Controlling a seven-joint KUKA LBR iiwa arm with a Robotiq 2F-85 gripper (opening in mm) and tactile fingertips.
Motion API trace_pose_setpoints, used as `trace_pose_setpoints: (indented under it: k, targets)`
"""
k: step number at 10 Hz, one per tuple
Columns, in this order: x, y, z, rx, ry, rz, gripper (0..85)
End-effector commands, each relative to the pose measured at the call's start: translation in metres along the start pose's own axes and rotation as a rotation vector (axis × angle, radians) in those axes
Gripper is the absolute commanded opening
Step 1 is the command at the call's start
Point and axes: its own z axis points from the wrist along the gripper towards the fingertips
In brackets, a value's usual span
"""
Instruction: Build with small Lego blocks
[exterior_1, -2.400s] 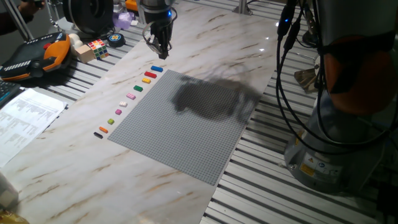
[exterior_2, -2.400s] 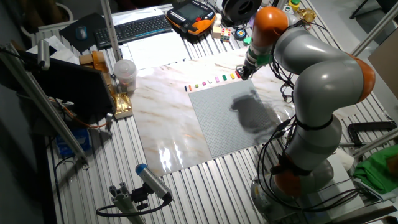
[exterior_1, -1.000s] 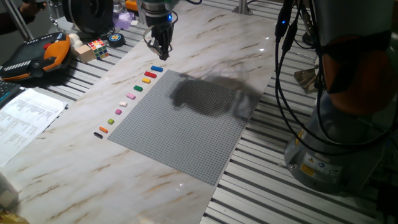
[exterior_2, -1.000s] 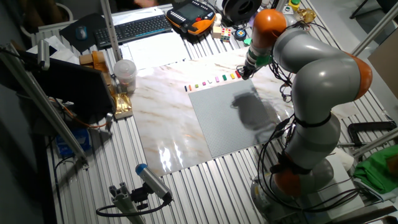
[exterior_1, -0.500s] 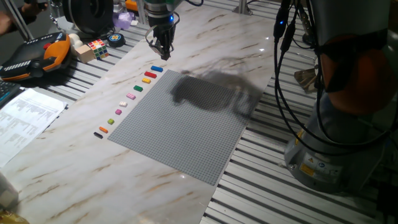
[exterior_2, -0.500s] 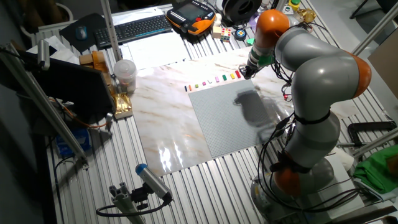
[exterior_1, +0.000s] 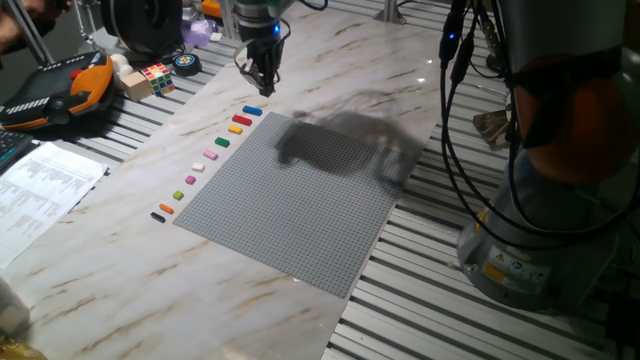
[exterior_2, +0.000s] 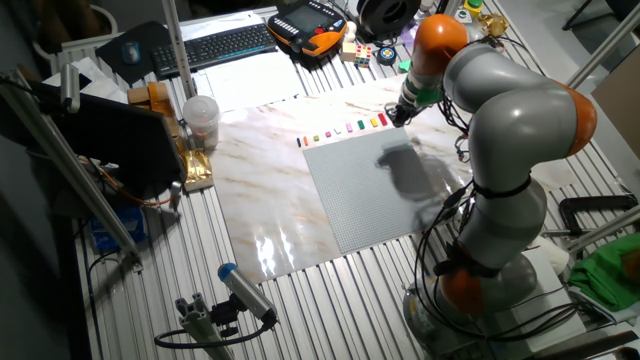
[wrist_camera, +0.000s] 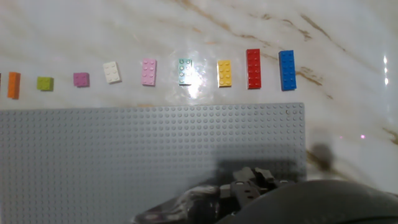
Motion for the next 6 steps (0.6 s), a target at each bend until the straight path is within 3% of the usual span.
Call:
trace_pose_setpoints:
  k: [1, 6]
  targets:
    - [0.0001, -0.0003, 0.0000, 0.016, 0.003, 0.013, 0.7]
    - [0.0001, -0.0003, 0.0000, 0.050, 0.001, -0.021, 0.7]
